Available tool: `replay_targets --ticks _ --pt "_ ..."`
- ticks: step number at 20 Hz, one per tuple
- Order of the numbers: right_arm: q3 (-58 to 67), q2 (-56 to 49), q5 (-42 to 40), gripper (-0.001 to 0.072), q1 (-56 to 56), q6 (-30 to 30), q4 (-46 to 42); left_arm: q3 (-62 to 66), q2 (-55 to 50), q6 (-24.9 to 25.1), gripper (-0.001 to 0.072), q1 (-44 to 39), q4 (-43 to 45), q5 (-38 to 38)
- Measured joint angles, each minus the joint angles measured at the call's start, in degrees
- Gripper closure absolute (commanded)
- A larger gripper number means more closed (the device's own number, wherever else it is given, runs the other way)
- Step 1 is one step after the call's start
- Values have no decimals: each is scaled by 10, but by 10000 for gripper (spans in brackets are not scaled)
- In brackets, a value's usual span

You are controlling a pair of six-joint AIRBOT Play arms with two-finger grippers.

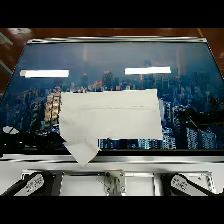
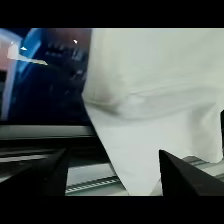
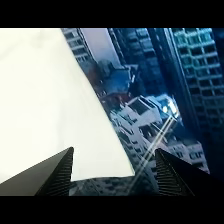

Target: Fold the shirts.

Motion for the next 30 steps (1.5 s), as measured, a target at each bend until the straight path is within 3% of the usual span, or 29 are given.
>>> replay_targets --ticks 4,6,8,9,16,28,30 --pt "-3 0 -5 96 2 -2 8 -10 -43 5 129 -52 -38 27" --pt "-4 0 -8 96 2 -2 10 -12 -66 12 412 -76 -64 44" --pt "-4 0 -7 96 1 -2 10 -13 -82 19 613 -94 -76 67" --pt "-4 0 -3 96 2 -2 10 -13 -87 22 664 -99 -82 76" --pt "-59 0 38 76 60 -23 -15 -13 -84 59 664 -96 -101 49" --pt "-107 -83 -14 77 91 -8 31 45 -29 75 664 -92 -105 11" --pt "-108 -99 -8 121 101 -5 47 65 -28 75 664 -92 -105 14"
